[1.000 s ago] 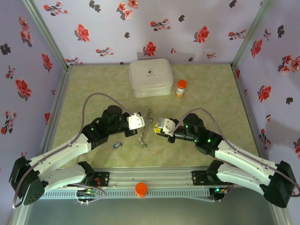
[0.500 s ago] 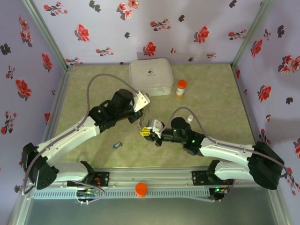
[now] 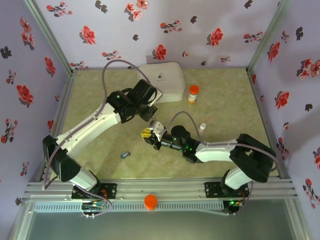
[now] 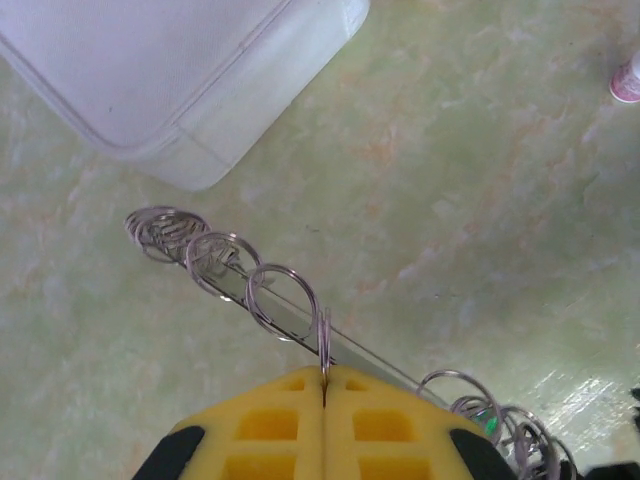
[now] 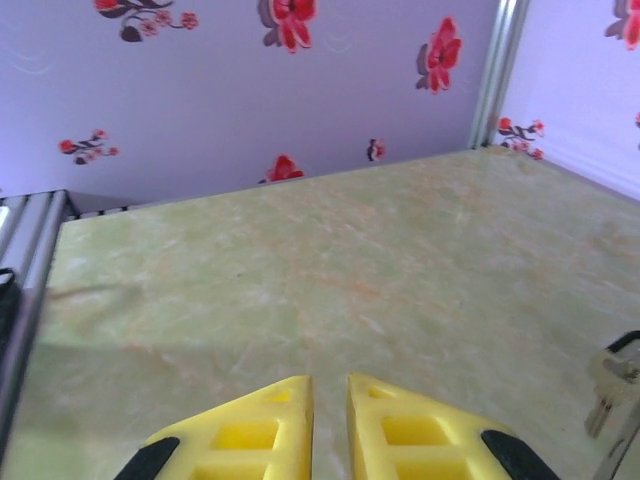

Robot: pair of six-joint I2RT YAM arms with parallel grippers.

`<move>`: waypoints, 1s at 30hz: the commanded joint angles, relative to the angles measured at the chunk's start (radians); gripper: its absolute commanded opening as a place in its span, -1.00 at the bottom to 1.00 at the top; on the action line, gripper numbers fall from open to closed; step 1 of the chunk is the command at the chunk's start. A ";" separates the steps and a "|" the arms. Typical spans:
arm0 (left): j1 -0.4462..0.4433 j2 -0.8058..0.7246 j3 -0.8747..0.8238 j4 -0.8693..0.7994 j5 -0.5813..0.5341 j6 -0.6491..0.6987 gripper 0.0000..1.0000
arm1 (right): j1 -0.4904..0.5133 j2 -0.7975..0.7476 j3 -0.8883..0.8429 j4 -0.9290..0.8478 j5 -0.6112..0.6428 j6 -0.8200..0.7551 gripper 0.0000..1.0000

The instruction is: Put the keys on the keyring

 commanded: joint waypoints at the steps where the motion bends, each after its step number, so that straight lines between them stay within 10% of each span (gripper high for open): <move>1: -0.007 0.057 0.129 -0.233 -0.025 -0.162 -1.00 | 0.008 0.045 0.032 0.169 0.128 0.042 -0.64; 8: -0.007 0.085 0.187 -0.398 0.005 -0.342 -1.00 | 0.002 0.094 0.033 0.210 0.282 -0.005 -0.63; 30: 0.038 0.159 0.269 -0.604 0.230 -0.942 -1.00 | -0.006 0.139 -0.102 0.438 0.105 -0.062 -0.58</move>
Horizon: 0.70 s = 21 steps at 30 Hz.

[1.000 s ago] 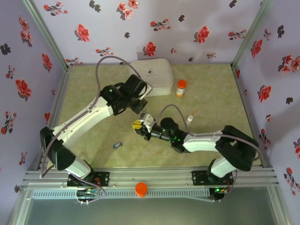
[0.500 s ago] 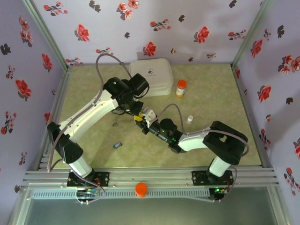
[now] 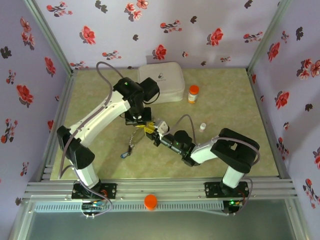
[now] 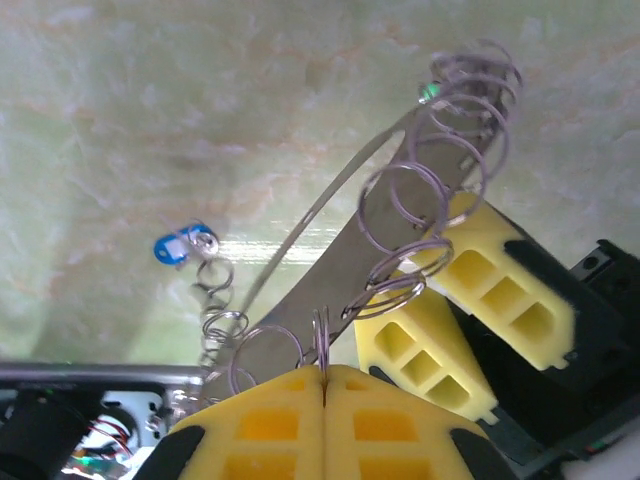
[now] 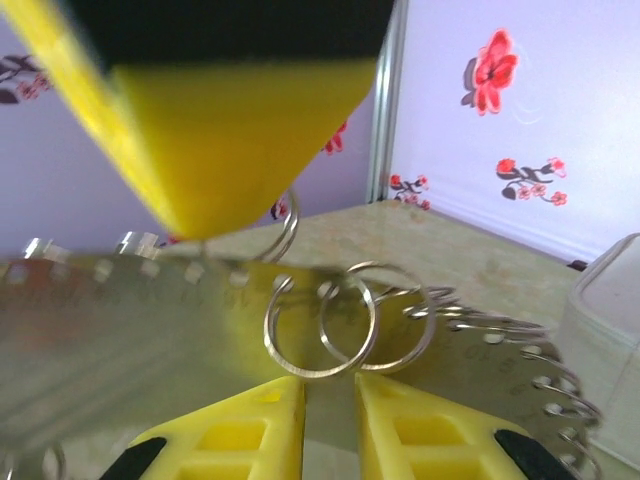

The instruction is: Put the keys on the keyring

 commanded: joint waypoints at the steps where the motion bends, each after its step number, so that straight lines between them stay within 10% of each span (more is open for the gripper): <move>1: 0.019 -0.024 -0.018 -0.013 0.044 -0.134 -1.00 | 0.001 -0.038 -0.030 0.019 -0.060 -0.053 -0.58; 21: 0.110 -0.124 -0.202 0.119 0.152 -0.410 -1.00 | 0.074 -0.293 -0.055 -0.276 -0.025 -0.248 -0.58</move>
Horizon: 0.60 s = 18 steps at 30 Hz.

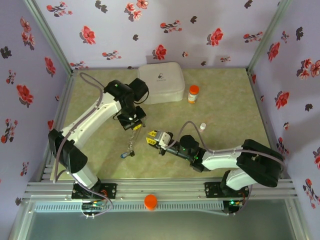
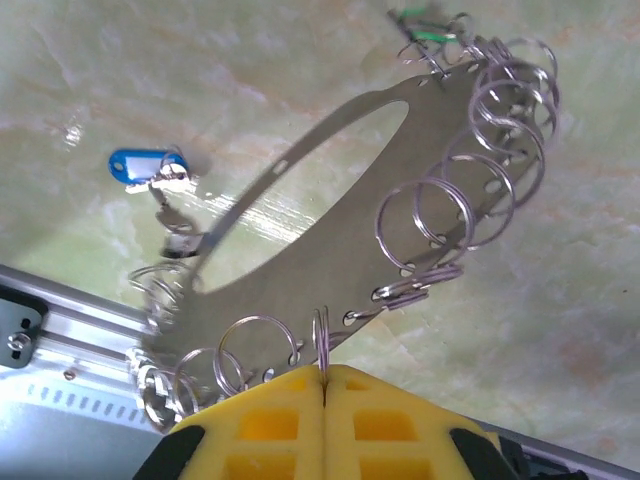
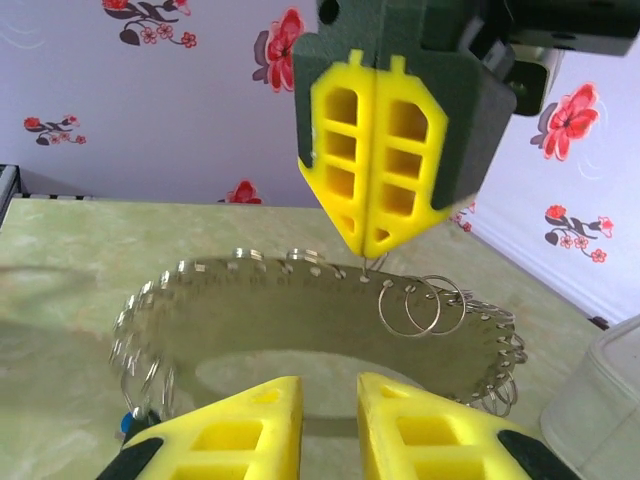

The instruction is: Put the keys on the keyring

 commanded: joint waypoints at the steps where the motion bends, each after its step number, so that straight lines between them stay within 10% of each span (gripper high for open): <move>1: 0.011 -0.037 -0.021 0.021 0.045 -0.063 -1.00 | 0.006 0.000 0.039 -0.005 0.035 -0.022 -0.60; 18: 0.014 -0.107 -0.139 0.142 0.128 -0.106 -1.00 | 0.017 0.132 0.115 0.084 0.118 0.001 -0.60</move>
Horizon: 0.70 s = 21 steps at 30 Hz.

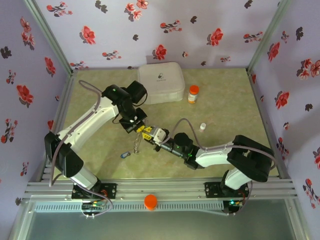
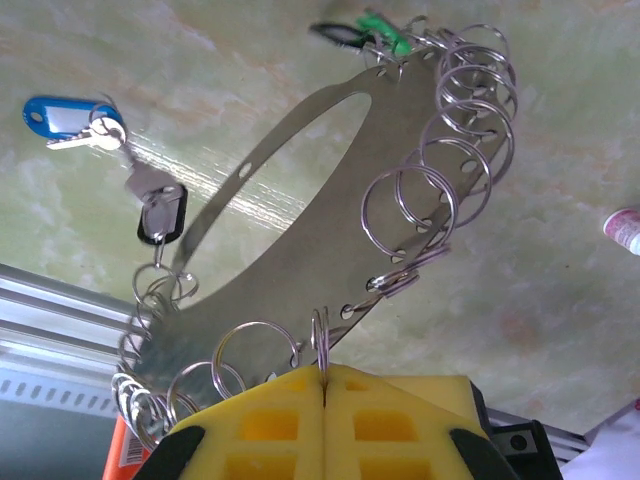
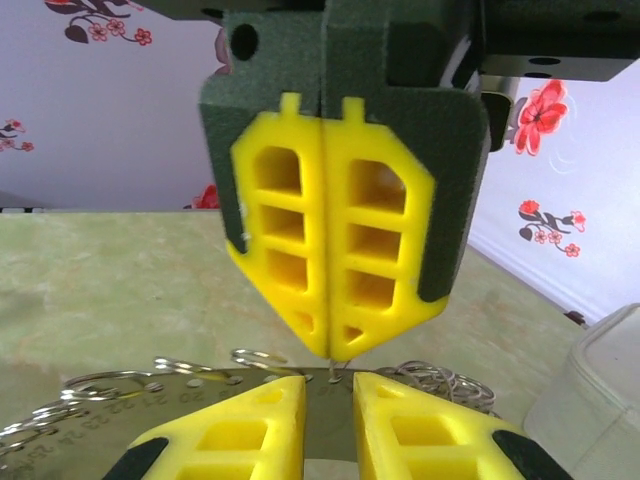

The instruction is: Put the keys on the keyring

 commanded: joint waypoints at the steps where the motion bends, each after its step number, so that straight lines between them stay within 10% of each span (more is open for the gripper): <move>1: 0.009 -0.045 -0.026 0.020 0.031 -0.039 -1.00 | 0.006 0.023 0.031 0.039 0.037 -0.013 -0.60; 21: 0.012 -0.113 -0.113 0.080 -0.007 -0.053 -1.00 | 0.007 0.081 0.050 0.023 0.005 -0.020 -0.37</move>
